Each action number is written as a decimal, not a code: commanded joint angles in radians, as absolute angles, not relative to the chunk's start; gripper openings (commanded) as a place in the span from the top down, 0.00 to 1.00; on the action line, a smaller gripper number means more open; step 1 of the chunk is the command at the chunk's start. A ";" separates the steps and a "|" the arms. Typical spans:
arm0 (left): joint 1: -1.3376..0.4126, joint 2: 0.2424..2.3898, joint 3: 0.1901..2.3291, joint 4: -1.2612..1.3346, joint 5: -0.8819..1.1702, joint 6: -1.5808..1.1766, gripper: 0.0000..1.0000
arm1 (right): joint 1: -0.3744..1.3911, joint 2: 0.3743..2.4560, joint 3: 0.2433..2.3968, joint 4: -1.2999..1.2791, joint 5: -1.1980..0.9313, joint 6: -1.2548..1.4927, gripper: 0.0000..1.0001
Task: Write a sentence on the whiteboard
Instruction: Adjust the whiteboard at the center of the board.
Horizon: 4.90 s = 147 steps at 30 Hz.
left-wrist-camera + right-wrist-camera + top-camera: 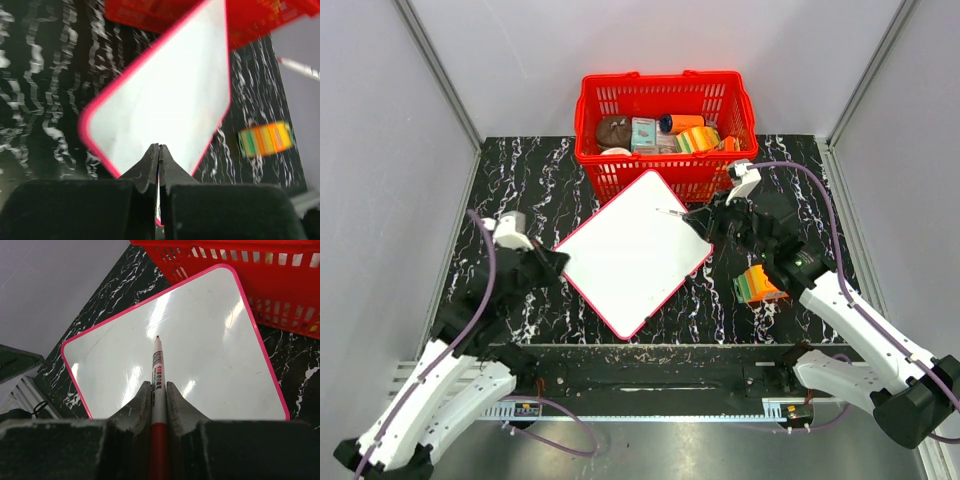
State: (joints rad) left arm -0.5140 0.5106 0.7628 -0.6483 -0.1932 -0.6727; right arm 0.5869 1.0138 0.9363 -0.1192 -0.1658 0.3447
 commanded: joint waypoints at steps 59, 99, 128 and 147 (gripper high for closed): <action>-1.192 1.313 0.477 -0.229 -0.540 -0.839 1.00 | 0.577 0.991 0.919 -0.149 0.080 0.339 1.00; -1.227 1.457 0.713 -0.155 -0.422 -0.752 0.28 | 0.575 0.973 0.911 -0.150 0.083 0.333 1.00; -0.388 0.666 0.606 -0.284 0.055 -0.518 0.01 | 0.574 1.017 0.911 -0.133 -0.026 0.334 1.00; 0.276 0.828 0.356 0.381 0.733 -0.779 0.01 | 0.575 1.026 0.911 -0.130 -0.048 0.339 1.00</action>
